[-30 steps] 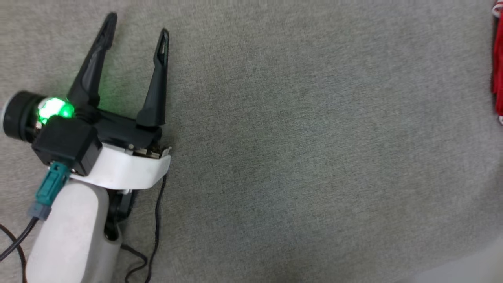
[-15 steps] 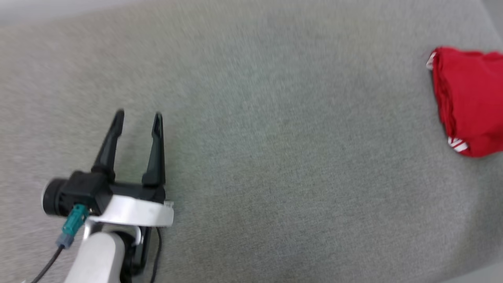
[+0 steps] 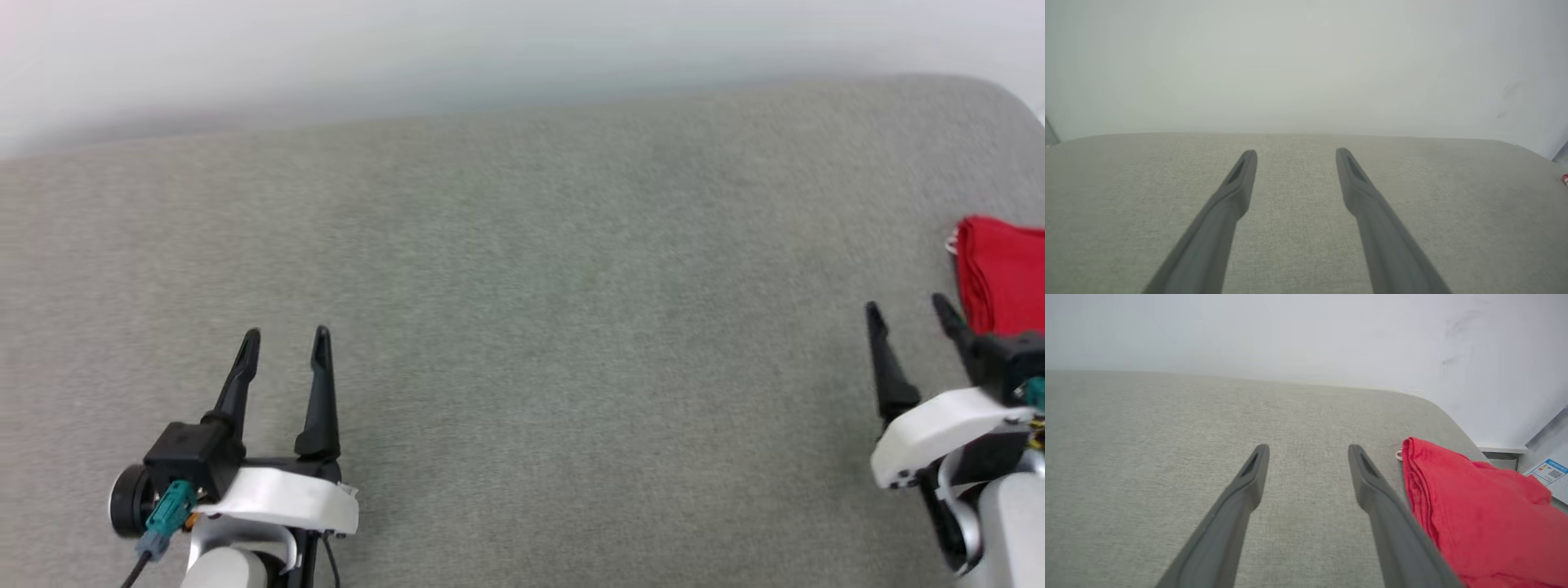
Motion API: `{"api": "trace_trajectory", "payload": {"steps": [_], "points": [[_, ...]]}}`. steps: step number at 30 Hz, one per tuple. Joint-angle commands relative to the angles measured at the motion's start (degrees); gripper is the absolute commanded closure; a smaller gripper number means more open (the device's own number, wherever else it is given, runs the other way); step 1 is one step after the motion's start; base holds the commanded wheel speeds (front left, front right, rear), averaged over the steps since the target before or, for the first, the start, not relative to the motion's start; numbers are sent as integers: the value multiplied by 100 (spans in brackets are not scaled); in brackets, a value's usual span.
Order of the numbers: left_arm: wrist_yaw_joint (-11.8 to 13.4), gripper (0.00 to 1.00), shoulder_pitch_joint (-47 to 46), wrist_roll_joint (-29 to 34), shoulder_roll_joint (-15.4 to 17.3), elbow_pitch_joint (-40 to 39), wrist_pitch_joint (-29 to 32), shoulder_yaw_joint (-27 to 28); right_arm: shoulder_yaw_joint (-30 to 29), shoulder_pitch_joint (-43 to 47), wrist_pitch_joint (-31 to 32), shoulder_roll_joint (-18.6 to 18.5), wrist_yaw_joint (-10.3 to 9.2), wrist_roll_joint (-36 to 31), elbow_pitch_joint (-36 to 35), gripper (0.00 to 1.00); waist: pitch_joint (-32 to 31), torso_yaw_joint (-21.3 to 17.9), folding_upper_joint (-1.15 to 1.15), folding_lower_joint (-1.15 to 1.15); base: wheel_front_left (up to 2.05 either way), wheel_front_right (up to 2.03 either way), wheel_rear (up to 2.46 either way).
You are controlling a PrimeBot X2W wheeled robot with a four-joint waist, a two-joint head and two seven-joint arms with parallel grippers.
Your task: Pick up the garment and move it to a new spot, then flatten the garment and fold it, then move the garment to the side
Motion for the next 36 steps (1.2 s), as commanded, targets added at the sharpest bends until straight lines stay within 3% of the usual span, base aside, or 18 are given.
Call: {"api": "trace_trajectory", "payload": {"steps": [1,10,15,36], "points": [[30,0,121,-19,-9,71,-35,39,81,251,-34,116,-6,16,-286,0,-308,286,0,1,0,0,0],[61,0,586,28,52,249,-54,81,212,1266,186,457,-6,115,-1719,0,-795,440,0,1,0,0,0],[109,0,895,15,78,231,-52,95,269,1810,418,606,-6,153,-2180,0,-1074,366,0,1,0,0,0],[147,0,984,-80,46,312,-33,37,342,1907,654,641,-6,256,-2450,0,-1134,361,0,1,0,0,0]]}}
